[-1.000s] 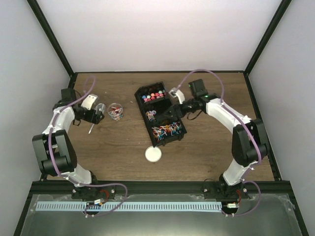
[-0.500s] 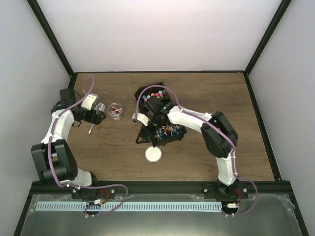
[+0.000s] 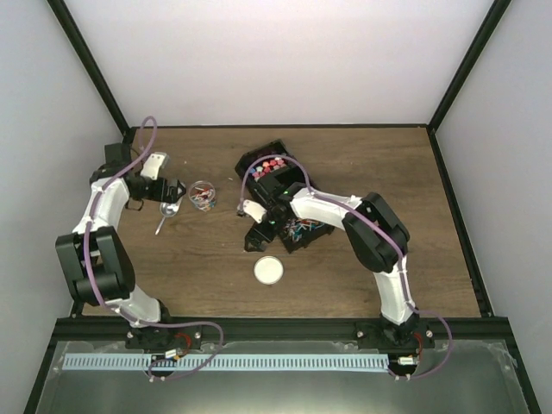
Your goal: Pack the candies
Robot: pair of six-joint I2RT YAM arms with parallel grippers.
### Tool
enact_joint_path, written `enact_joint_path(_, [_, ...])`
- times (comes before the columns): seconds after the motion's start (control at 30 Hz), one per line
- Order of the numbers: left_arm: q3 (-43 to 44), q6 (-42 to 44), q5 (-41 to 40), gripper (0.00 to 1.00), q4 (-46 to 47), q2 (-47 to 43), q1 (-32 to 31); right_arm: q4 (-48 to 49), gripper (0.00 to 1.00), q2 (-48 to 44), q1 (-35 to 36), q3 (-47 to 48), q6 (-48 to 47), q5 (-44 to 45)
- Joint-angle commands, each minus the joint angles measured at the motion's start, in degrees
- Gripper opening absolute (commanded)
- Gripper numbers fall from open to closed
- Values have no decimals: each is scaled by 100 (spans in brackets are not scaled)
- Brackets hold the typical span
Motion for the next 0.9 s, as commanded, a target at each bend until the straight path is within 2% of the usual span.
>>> enact_joint_path(0.0, [562,-313,456,100,-158,500,-33,-442,97,-255,-476,-589,215,778])
enact_joint_path(0.3, [1458,-567,1334,100,-514,1745,-375,-268,99,-962,-1341,-1178,-25,56])
enact_joint_path(0.57, [1970,-698,675,100,-562,2435,-826,-198,99,-1252,-1409,-1195,-17,-513])
enact_joint_path(0.87, [2309,-163,65,97,-1132,2830,-1116,-189,99,-1277,-1475,-1212,-48,-484])
